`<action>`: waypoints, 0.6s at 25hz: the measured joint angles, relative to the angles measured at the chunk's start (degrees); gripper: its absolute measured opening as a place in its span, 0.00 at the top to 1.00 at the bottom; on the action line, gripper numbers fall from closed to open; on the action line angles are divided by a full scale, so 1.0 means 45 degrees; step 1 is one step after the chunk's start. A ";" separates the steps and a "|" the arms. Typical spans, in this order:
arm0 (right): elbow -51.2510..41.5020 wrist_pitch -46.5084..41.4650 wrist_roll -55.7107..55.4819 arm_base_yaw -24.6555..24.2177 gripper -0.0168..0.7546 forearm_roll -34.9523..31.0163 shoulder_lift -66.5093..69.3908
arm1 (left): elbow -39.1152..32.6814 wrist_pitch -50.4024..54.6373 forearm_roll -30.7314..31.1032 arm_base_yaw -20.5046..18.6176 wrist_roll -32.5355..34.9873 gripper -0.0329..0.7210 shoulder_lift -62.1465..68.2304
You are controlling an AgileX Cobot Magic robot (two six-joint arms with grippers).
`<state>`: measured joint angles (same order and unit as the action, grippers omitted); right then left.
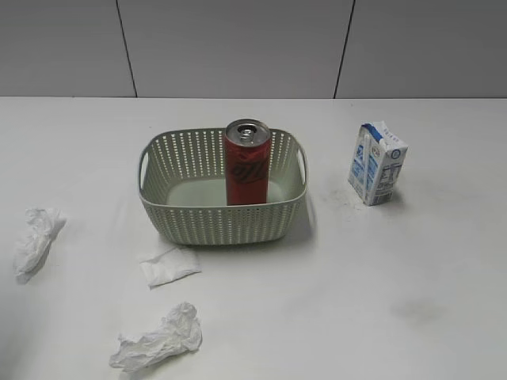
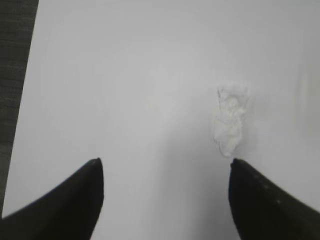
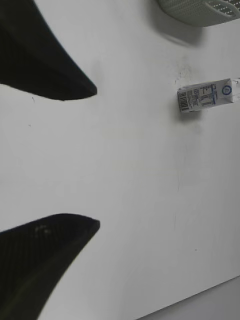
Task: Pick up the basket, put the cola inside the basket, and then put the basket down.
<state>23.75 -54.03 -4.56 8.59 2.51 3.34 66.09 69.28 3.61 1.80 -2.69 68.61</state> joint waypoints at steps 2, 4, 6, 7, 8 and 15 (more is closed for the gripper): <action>0.0000 0.0000 -0.0004 0.0000 0.32 0.0000 0.0000 | -0.1387 -0.0264 0.0000 0.0000 0.0000 0.17 -0.0982; 0.0000 0.0000 -0.0004 0.0000 0.35 0.0004 0.0000 | -0.2617 -0.0573 -0.0014 0.0000 0.0000 0.17 -0.2105; 0.0000 0.0000 -0.0014 0.0000 0.38 0.0004 0.0000 | -0.3864 -0.0907 -0.0053 0.0000 0.0000 0.17 -0.3141; 0.0000 0.0000 -0.0014 0.0000 0.39 0.0004 0.0000 | -0.4345 -0.1031 -0.0082 0.0000 0.0000 0.17 -0.3697; 0.0000 0.0000 -0.0014 0.0000 0.39 0.0004 0.0000 | -0.4883 -0.1165 -0.0149 0.0000 0.0000 0.17 -0.4236; 0.0000 0.0000 -0.0014 0.0000 0.41 0.0004 0.0000 | -0.7526 -0.1631 -0.0306 0.0000 0.0000 0.18 -0.7630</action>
<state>23.75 -54.03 -4.63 8.59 2.53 3.34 32.22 61.94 2.23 1.80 -2.69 34.27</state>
